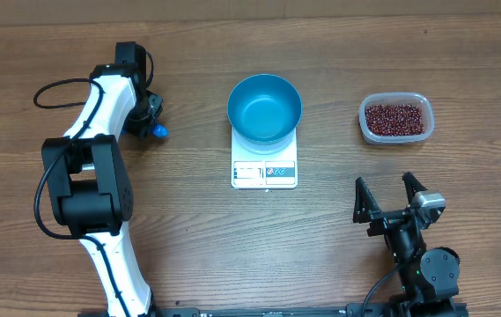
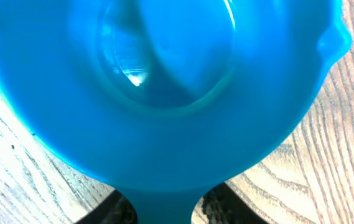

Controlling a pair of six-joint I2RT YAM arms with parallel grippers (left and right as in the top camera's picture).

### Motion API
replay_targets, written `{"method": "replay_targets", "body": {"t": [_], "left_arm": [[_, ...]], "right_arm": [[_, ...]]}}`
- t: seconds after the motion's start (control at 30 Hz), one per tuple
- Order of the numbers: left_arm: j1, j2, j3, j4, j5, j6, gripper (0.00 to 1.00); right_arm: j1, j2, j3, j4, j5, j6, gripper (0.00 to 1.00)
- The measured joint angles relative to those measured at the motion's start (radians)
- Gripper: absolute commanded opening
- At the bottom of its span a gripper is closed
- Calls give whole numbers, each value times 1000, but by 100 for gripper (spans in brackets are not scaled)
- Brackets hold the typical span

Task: Scoop item into bowl and weigh 150g on scale
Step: 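Lift the blue scoop with the left gripper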

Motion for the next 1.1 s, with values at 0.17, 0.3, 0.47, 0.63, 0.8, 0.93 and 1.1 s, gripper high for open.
{"method": "replay_targets", "body": {"t": [0.17, 0.3, 0.47, 0.63, 0.8, 0.93, 1.1], "left_arm": [[0, 0, -1, 13, -13, 5, 34], [2, 0, -1, 28, -21, 26, 31], [2, 0, -1, 32, -26, 43, 28], [3, 0, -1, 32, -27, 49, 23], [3, 0, -1, 33, -27, 50, 19], [3, 0, -1, 33, -27, 52, 14], [3, 0, 0, 25, -26, 53, 9]], "right_arm": [[0, 0, 0, 0, 0, 0, 100], [0, 0, 0, 0, -1, 0, 100], [0, 0, 0, 1, -1, 0, 100], [0, 0, 0, 0, 0, 1, 100], [0, 0, 0, 0, 0, 0, 100], [0, 0, 0, 0, 0, 0, 100], [0, 0, 0, 0, -1, 0, 100]]}}
